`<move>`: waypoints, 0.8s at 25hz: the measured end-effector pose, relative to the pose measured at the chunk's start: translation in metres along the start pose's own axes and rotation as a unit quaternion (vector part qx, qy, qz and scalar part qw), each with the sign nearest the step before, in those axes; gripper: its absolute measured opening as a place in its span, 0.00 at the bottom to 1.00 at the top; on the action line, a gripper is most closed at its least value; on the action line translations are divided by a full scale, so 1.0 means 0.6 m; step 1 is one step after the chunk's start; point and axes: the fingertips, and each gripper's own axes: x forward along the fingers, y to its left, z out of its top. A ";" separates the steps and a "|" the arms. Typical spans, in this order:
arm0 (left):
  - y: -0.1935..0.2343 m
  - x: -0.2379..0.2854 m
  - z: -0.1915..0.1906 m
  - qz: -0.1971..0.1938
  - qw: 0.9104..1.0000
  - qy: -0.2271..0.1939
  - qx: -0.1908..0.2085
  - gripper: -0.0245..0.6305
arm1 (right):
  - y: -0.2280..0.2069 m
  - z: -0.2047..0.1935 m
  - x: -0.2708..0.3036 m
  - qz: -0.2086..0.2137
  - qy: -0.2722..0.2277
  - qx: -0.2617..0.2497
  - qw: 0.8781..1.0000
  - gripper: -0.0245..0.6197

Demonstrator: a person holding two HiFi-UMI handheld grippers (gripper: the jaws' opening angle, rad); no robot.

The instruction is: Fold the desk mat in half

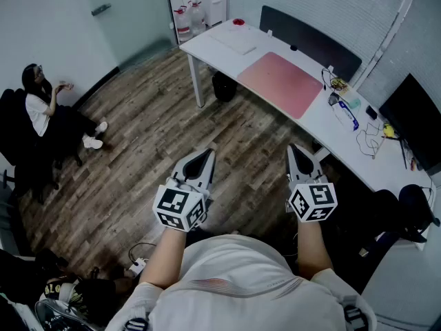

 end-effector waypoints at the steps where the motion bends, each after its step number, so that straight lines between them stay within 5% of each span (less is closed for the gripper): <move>1: -0.001 -0.001 0.000 0.000 1.000 -0.001 -0.001 0.06 | 0.000 0.000 -0.001 0.000 0.001 -0.001 1.000 0.12; 20: -0.023 0.019 -0.004 -0.005 1.000 0.003 0.004 0.06 | -0.022 -0.025 -0.004 0.001 0.010 0.010 1.000 0.12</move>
